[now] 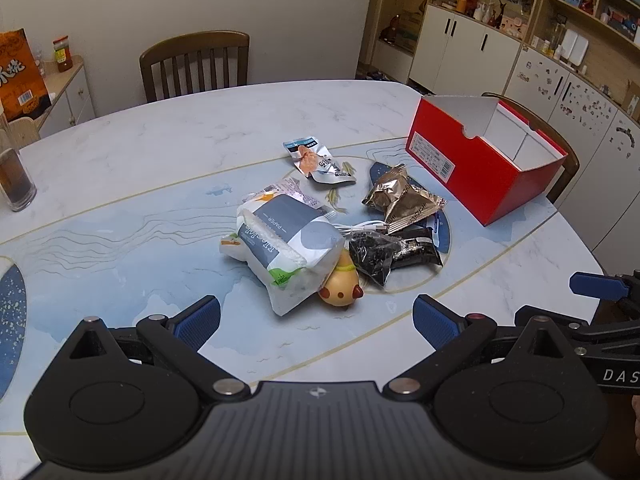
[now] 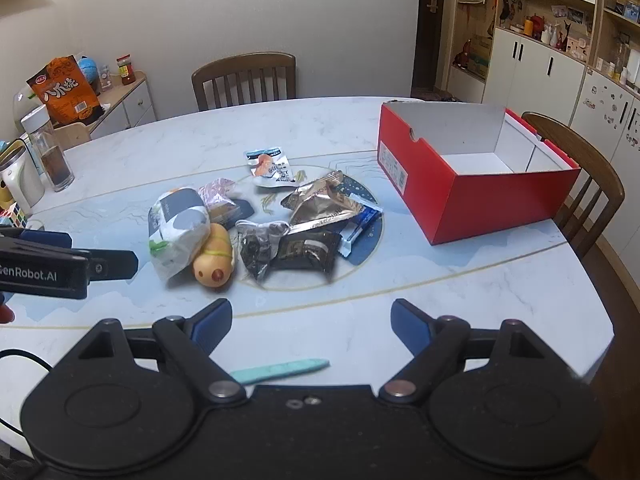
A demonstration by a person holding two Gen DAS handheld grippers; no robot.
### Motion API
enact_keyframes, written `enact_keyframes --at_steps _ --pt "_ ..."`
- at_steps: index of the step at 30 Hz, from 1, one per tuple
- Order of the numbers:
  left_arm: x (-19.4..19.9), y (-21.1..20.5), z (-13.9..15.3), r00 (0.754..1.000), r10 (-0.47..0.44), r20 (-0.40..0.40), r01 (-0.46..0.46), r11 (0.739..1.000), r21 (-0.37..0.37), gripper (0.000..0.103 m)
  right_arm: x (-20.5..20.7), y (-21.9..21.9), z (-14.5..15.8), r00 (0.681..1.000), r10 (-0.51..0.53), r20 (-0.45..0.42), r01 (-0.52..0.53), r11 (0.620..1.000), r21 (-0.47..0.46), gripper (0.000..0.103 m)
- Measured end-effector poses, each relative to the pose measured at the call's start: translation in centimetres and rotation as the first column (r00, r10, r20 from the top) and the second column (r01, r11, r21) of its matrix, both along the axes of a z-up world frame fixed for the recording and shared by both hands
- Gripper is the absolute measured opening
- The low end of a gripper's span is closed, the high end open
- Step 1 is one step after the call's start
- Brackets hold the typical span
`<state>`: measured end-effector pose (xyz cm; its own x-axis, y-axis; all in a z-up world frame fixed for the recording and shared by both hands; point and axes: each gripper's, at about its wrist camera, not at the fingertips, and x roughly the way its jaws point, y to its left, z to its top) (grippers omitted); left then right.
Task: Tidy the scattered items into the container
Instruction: 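Move right gripper to black-gold snack packet while left gripper approaches white paper-wrapped bag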
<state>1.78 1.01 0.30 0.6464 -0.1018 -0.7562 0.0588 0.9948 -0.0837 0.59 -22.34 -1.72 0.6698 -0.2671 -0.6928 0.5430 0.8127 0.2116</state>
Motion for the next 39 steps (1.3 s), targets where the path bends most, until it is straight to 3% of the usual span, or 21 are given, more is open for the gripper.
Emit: enact_keyframes --at_steps 11,39 --pt "3.1 0.3 -0.8 0.996 0.086 0.008 -0.086 0.996 -0.001 0.103 2.9 -2.6 -1.3 0.999 0.042 -0.003 -0.042 0.999 -0.017 0.086" --pt "11.0 1.4 -4.4 0.953 0.287 -0.097 -0.287 0.958 0.015 0.102 9.8 -8.3 -6.3 0.986 0.162 -0.026 -0.162 0.987 0.011 0.086"
